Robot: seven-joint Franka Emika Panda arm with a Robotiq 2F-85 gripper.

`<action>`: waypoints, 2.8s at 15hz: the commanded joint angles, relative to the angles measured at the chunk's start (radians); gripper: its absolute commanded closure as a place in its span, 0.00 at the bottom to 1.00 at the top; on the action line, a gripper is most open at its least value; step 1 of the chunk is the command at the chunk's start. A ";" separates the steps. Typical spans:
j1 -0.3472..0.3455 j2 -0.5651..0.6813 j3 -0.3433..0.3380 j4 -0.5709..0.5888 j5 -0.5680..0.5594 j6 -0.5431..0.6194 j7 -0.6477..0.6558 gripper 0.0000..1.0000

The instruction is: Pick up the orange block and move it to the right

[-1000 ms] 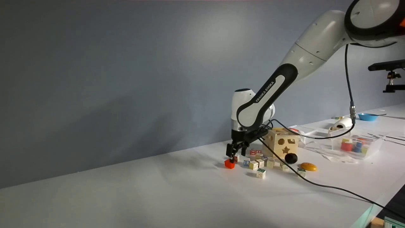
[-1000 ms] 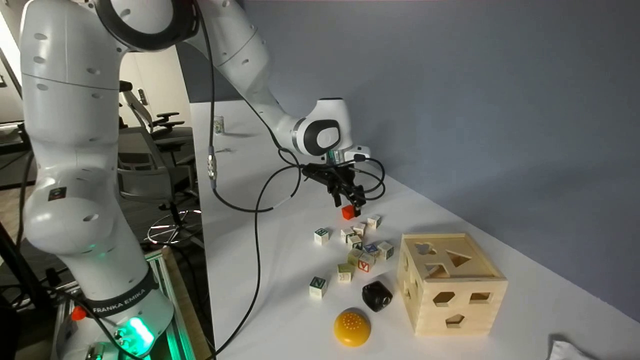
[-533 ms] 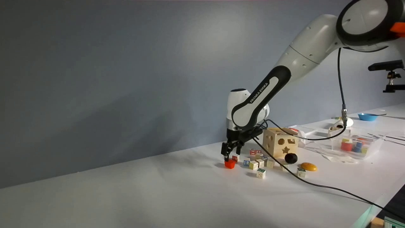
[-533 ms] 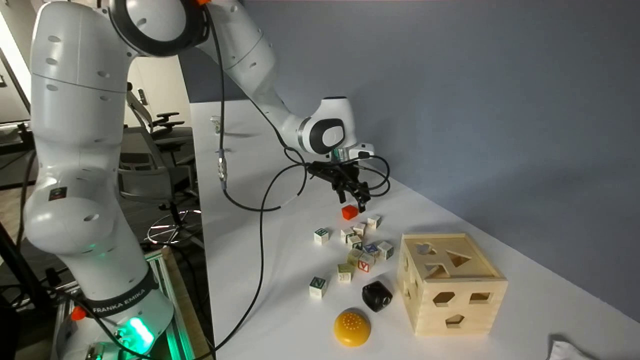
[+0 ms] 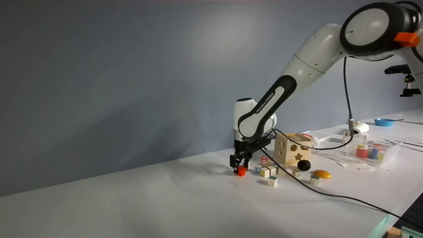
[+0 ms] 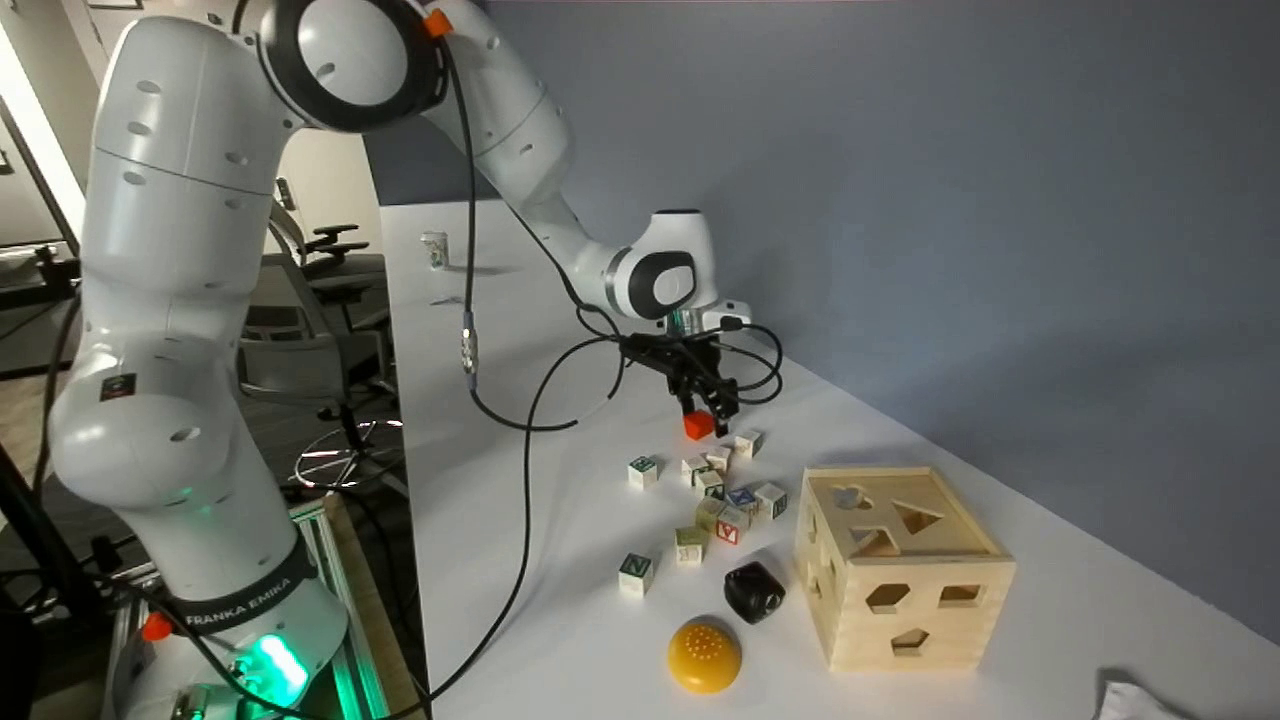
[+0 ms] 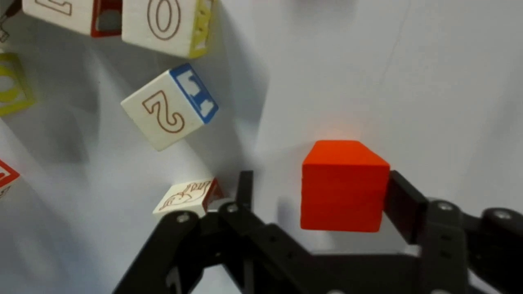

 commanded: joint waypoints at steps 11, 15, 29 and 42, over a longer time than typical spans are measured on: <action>0.058 -0.153 -0.016 -0.030 0.047 -0.156 0.172 0.87; 0.053 -0.289 -0.050 -0.056 0.022 -0.211 0.353 0.87; -0.185 -0.509 -0.149 -0.027 0.000 -0.597 0.763 0.87; -0.284 -0.475 -0.214 -0.104 -0.062 -0.548 0.956 0.87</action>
